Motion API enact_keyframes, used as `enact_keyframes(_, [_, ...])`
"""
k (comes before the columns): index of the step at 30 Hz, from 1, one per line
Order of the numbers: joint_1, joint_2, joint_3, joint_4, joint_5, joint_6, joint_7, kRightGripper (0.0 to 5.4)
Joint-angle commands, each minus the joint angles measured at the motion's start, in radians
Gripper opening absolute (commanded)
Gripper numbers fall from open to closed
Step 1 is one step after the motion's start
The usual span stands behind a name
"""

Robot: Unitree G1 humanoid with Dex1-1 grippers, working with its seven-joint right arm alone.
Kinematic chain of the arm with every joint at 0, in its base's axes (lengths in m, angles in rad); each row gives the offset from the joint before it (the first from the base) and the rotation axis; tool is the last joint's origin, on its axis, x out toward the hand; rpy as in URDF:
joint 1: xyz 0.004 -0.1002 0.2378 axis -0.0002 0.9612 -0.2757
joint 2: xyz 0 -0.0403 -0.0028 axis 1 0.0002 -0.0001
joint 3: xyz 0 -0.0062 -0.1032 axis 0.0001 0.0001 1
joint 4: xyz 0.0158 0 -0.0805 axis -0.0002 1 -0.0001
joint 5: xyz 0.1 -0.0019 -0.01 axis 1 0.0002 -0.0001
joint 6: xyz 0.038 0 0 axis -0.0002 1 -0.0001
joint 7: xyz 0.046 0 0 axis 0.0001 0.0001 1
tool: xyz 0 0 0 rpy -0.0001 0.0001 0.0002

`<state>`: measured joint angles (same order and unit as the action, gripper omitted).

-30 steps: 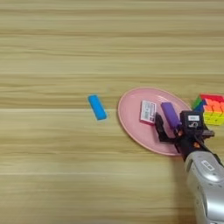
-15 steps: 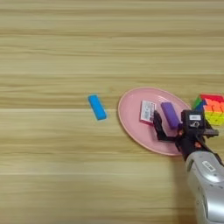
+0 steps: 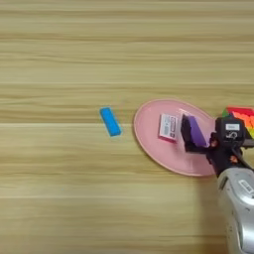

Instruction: Move the objects on the table

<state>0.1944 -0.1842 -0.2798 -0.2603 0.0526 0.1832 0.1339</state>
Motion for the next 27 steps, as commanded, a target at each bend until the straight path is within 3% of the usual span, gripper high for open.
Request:
enact_keyframes(1, [-0.070, -0.050, -0.071, -0.017, 0.017, -0.056, -0.027, 5.34])
enact_keyframes(10, [-0.137, -0.086, -0.141, 0.096, 0.007, -0.107, -0.069, 5.34])
enact_keyframes(21, [-0.204, -0.151, -0.199, 0.342, -0.014, -0.228, -0.118, 5.34])
enact_keyframes(27, [-0.215, -0.156, -0.186, 0.390, -0.014, -0.261, -0.115, 5.34])
